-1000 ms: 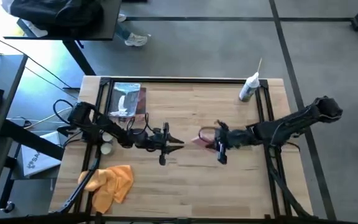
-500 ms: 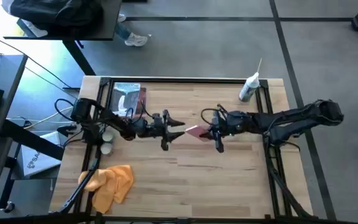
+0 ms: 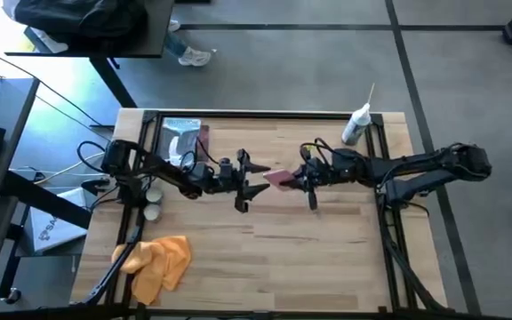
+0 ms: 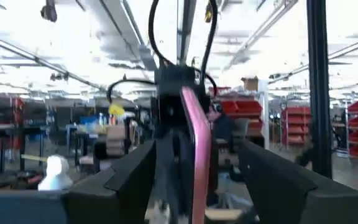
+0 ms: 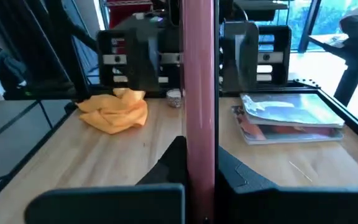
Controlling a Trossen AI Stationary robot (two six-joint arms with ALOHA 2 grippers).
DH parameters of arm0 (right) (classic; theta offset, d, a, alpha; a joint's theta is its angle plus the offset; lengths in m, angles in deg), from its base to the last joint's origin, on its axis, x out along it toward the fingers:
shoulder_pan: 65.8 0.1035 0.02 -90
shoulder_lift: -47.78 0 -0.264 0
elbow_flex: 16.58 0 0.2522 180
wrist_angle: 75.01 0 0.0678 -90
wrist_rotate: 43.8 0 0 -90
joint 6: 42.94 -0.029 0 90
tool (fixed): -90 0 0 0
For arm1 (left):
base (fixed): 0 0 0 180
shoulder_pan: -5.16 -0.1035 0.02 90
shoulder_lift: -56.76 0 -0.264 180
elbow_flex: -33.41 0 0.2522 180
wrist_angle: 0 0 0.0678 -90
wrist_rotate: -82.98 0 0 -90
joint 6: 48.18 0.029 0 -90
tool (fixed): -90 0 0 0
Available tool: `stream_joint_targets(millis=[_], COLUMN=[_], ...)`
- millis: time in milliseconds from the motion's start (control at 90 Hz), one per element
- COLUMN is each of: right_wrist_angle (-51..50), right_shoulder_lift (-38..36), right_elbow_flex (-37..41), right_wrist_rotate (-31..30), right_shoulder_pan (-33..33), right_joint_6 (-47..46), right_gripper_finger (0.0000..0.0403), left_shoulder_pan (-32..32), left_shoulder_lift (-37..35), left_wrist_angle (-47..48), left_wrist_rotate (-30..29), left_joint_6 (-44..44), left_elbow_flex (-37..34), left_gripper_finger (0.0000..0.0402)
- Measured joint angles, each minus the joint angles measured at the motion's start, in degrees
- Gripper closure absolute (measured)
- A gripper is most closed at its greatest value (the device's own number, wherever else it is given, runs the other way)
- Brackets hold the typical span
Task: Apply microfiber cloth
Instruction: Spray the cellphone on the front and back using the spray bottle
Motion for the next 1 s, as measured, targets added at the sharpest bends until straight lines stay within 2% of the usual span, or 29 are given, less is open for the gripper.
stream_joint_targets(millis=[156, 422, 833, 1000], right_wrist_angle=[0.75, 2.89, 3.09, 3.29], right_shoulder_lift=[0.0, 0.02, 0.04, 0.31], right_elbow_flex=[0.0, 0.0, 0.0, 0.0], right_wrist_rotate=[-0.58, -0.77, -1.63, -1.65], right_shoulder_pan=[0.97, 1.1, 1.1, 1.1], right_joint_6=[-0.05, -0.53, -0.25, -0.44], right_gripper_finger=[0.0403, 0.0403, 0.0403, 0.0403], left_shoulder_pan=[0.2, 1.18, 1.64, 1.59], left_shoulder_lift=[0.09, 0.09, 0.09, 0.09], left_wrist_angle=[1.73, 4.91, 2.51, 3.98], left_wrist_rotate=[-0.05, -0.56, -4.04, -7.58], left_joint_6=[-3.42, -4.0, -4.0, -1.18], left_elbow_flex=[1.71, 2.43, 2.45, 3.82], left_gripper_finger=[0.019, 0.019, 0.019, 0.0196])
